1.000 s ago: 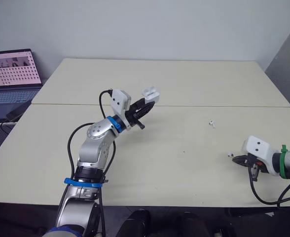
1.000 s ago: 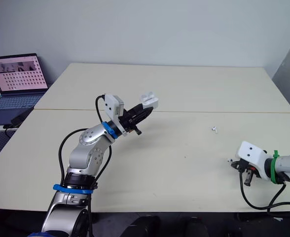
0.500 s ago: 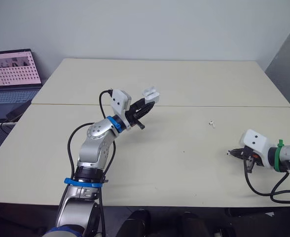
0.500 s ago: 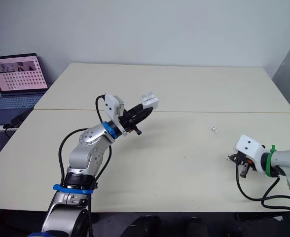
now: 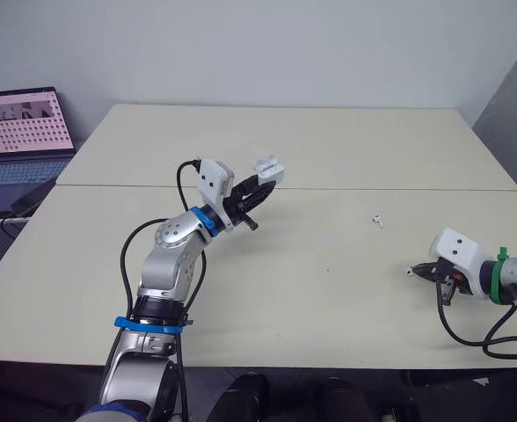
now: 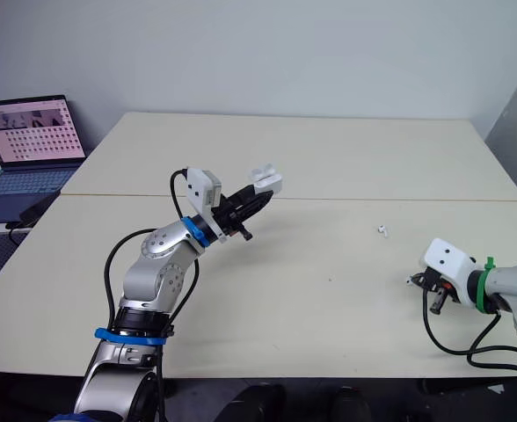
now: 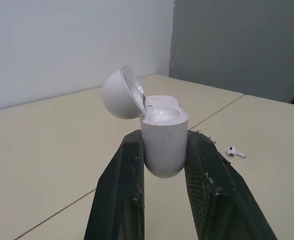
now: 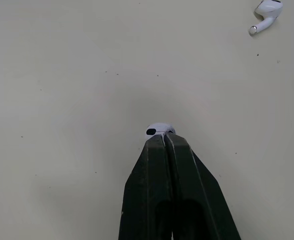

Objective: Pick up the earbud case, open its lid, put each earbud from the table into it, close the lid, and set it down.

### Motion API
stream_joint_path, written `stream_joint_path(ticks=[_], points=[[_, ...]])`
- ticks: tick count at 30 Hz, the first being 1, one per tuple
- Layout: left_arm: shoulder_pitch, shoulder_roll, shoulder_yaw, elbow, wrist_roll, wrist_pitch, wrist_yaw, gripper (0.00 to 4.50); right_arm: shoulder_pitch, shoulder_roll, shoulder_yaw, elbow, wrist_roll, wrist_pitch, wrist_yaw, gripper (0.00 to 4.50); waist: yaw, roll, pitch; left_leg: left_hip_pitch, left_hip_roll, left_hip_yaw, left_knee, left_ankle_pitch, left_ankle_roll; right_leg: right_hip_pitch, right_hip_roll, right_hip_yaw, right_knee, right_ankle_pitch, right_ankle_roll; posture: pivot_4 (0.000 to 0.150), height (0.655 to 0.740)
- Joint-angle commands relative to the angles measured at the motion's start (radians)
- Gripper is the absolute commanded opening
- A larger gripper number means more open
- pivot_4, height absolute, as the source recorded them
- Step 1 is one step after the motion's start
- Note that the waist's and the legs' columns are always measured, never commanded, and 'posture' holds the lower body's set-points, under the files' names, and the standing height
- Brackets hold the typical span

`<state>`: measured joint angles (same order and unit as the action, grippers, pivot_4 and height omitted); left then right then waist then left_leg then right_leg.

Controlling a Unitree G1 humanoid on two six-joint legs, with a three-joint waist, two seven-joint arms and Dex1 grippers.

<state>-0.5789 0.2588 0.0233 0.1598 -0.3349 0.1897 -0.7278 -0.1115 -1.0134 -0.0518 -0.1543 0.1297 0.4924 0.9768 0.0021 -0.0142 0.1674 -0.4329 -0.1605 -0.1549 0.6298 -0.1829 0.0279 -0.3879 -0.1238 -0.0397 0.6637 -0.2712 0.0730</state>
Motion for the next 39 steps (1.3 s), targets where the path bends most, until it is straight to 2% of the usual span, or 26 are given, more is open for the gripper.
stream_joint_path(ticks=[1, 13, 19, 23, 30, 33, 39], points=[[-0.013, 0.001, 0.001, -0.036, -0.006, -0.014, 0.001, 0.73, -0.022, -0.006, -0.009, 0.000, -0.013, -0.012, -0.013, 0.02, 0.000, 0.000, 0.000, 0.000, 0.000, 0.000, 0.000, 0.000, 0.000, 0.000, 0.000, 0.000, 0.000, 0.000, 0.000, 0.150, 0.7400], [-0.009, 0.005, 0.001, -0.040, -0.006, -0.011, -0.002, 0.73, -0.044, 0.001, -0.013, 0.028, -0.026, -0.023, -0.020, 0.02, 0.000, 0.000, 0.000, 0.000, 0.000, 0.000, 0.000, 0.000, 0.000, 0.000, 0.000, 0.000, 0.000, 0.000, 0.000, 0.150, 0.7400], [-0.007, 0.007, 0.001, -0.041, -0.006, -0.010, -0.005, 0.73, -0.060, -0.032, -0.032, 0.036, 0.006, -0.043, 0.041, 0.02, 0.000, 0.000, 0.000, 0.000, 0.000, 0.000, 0.000, 0.000, 0.000, 0.000, 0.000, 0.000, 0.000, 0.000, 0.000, 0.150, 0.7400], [-0.013, 0.007, -0.001, -0.031, -0.006, -0.015, -0.012, 0.73, -0.135, -0.084, 0.024, 0.121, -0.013, -0.138, 0.148, 0.88, -0.002, 0.000, 0.000, 0.000, 0.000, 0.001, 0.000, 0.000, 0.000, 0.000, 0.000, 0.001, 0.000, 0.000, 0.000, 0.150, 0.7400], [-0.018, 0.004, -0.004, -0.027, -0.005, -0.017, -0.014, 0.73, -0.273, -0.086, 0.163, 0.285, -0.080, -0.323, 0.295, 3.43, -0.003, 0.000, 0.000, 0.000, 0.000, 0.001, 0.000, 0.000, 0.000, 0.000, 0.000, 0.000, 0.000, 0.000, 0.000, 0.150, 0.7400], [-0.005, 0.007, -0.005, -0.046, -0.007, -0.013, -0.010, 0.73, -0.394, -0.061, 0.261, 0.431, -0.171, -0.460, 0.347, 3.43, -0.007, 0.000, 0.000, 0.000, 0.000, 0.002, 0.000, 0.000, 0.000, 0.000, 0.000, 0.001, 0.000, 0.000, 0.000, 0.150, 0.7400], [0.020, 0.014, -0.003, -0.077, -0.010, -0.001, 0.005, 0.73, -0.535, -0.032, 0.356, 0.560, -0.264, -0.527, 0.435, 3.43, -0.006, 0.000, 0.000, 0.000, 0.000, 0.001, 0.000, 0.002, -0.004, -0.001, 0.000, 0.001, 0.000, 0.000, 0.000, 0.150, 0.7400]])
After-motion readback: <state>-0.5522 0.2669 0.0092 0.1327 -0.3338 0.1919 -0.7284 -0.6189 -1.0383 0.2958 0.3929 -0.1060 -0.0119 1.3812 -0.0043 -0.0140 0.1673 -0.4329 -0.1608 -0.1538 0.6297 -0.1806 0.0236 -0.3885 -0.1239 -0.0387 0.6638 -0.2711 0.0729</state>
